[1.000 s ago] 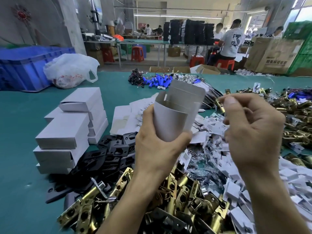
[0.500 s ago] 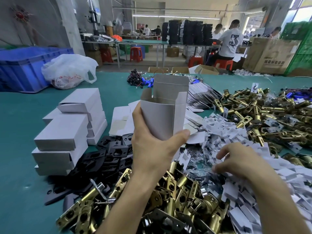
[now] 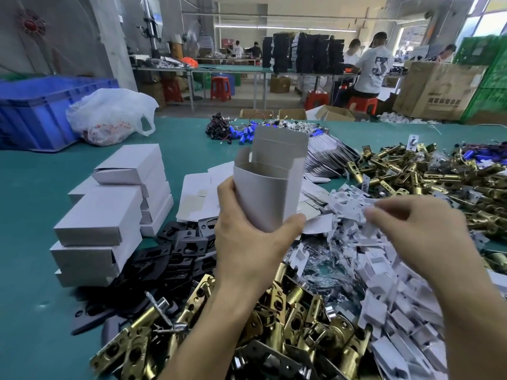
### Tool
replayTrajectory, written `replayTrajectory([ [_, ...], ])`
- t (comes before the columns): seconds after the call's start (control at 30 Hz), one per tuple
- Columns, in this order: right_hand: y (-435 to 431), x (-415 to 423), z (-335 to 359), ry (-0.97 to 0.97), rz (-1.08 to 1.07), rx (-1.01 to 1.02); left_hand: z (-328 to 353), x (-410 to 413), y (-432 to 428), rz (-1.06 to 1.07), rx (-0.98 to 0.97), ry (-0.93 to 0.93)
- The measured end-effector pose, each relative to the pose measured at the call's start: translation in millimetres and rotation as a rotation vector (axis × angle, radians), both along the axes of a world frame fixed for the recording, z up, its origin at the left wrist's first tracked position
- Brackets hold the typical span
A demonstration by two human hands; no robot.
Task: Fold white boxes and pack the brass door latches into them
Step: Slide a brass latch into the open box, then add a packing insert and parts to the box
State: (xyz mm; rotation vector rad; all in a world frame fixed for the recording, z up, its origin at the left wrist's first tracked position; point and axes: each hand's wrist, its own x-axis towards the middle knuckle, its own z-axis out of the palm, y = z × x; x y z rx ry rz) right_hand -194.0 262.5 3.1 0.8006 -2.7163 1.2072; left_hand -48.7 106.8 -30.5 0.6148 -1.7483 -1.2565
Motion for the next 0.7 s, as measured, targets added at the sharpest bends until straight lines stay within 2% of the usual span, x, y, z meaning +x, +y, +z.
replayTrajectory([
  [0.13,-5,42,33,0.084,0.223,-0.643,-3,-1,6,0.033,-0.105,-0.127],
  [0.23,-14,62,44,0.200,0.328,-0.818,-5,-2,7,0.028,-0.144,-0.157],
  [0.37,-29,68,42,0.359,0.272,-0.806,-7,-3,10,0.043,-0.207,-0.205],
  [0.53,-46,63,32,0.415,0.188,-0.700,-6,-2,14,0.071,-0.294,-0.222],
  [0.7,-45,61,28,0.560,0.179,-0.508,-4,0,17,0.144,-0.366,-0.239],
])
